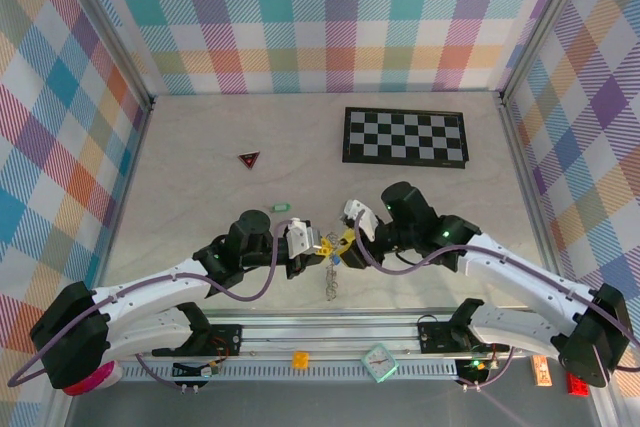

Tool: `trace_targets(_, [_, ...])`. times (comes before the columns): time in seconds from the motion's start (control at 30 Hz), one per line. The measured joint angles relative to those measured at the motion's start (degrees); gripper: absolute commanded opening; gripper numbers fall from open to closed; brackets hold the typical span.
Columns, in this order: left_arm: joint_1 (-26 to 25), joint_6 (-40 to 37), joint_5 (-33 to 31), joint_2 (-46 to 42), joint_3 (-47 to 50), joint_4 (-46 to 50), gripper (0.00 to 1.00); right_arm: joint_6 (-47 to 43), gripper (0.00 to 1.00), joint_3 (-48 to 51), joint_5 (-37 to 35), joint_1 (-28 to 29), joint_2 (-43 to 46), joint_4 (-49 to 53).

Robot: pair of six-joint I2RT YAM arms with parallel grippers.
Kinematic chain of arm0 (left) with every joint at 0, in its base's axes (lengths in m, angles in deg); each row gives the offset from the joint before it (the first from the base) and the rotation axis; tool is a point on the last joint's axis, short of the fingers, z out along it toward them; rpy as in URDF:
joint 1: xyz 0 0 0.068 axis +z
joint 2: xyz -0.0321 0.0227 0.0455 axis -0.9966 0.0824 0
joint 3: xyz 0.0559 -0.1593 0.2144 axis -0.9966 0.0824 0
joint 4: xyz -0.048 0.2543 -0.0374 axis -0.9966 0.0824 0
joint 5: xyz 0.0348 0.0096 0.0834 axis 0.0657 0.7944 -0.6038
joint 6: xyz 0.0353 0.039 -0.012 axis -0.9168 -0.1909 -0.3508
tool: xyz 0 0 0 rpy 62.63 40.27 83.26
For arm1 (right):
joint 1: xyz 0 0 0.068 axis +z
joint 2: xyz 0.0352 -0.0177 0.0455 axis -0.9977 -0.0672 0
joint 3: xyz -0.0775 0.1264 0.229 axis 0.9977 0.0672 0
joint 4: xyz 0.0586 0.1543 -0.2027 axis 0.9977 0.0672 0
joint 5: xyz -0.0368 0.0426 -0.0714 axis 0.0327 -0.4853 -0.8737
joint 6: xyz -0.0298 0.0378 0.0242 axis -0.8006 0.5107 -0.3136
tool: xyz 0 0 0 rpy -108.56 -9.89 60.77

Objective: Put the keys on the keyring

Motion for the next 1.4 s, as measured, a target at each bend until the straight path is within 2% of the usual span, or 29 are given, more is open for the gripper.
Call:
trace_targets(0.23, [0.00, 1.05, -1.42, 0.02, 0.35, -1.07, 0.00, 21.18, 0.26, -6.58, -5.75, 0.00, -3.23, 7.34])
trace_targets(0.43, [0.00, 1.25, -2.47, 0.02, 0.39, -1.88, 0.00, 28.70, 0.26, -8.57, -5.18, 0.02, -4.37, 10.03])
trace_targets(0.77, [0.00, 1.27, -3.02, 0.13, 0.39, -2.51, 0.00, 32.02, 0.23, -10.14, -4.09, 0.48, -7.43, 11.17])
trace_targets(1.17, [0.00, 1.27, -3.23, 0.13, 0.39, -2.89, 0.00, 31.74, 0.10, -11.02, -3.52, 1.64, -8.57, 12.92])
trace_targets(1.3, [0.00, 1.27, -3.23, 0.13, 0.39, -2.89, 0.00, 31.50, 0.01, -11.04, -3.98, 1.64, -8.57, 13.94])
trace_targets(1.4, [0.00, 1.27, -3.23, 0.13, 0.39, -2.89, 0.00, 31.34, 0.00, -11.04, -4.61, 1.66, -8.57, 14.23])
